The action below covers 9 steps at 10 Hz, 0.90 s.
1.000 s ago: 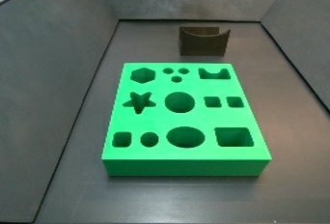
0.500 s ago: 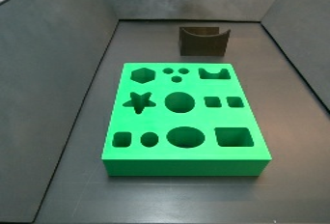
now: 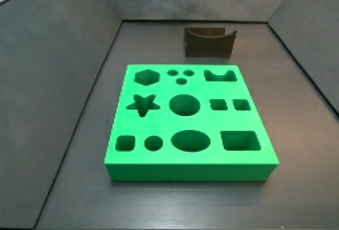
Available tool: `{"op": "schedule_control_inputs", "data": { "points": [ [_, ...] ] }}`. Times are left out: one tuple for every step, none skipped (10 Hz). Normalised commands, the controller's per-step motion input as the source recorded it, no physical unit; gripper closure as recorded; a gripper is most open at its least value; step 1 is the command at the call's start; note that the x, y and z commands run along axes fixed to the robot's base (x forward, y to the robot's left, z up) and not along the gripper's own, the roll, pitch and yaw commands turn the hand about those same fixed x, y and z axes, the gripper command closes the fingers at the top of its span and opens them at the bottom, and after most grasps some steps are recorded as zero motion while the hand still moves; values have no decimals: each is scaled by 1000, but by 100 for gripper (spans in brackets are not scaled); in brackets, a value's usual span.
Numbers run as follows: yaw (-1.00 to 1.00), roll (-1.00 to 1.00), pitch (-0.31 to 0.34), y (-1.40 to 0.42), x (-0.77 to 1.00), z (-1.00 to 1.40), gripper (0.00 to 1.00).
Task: Pick up the oval object. Move up. Place the oval object on the fixture. Regrasp the oval object. Move to above the board. Insert the oval object.
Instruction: Place the oval object on the fixture.
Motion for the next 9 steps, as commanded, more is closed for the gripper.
{"op": "schedule_control_inputs", "data": {
  "points": [
    [653,-1000,193,-61,175,-242,100],
    [620,-1000,213,-37,141,-161,100],
    [543,-1000,273,-5,79,-57,100],
    [473,-1000,322,20,70,-21,100],
    [355,-1000,401,37,81,-12,100],
    [271,-936,414,41,86,-17,100],
    [91,-720,384,48,92,-16,100],
    [-25,-556,342,50,89,-8,100],
    [-124,-344,269,53,82,-14,100]
  ]
}}
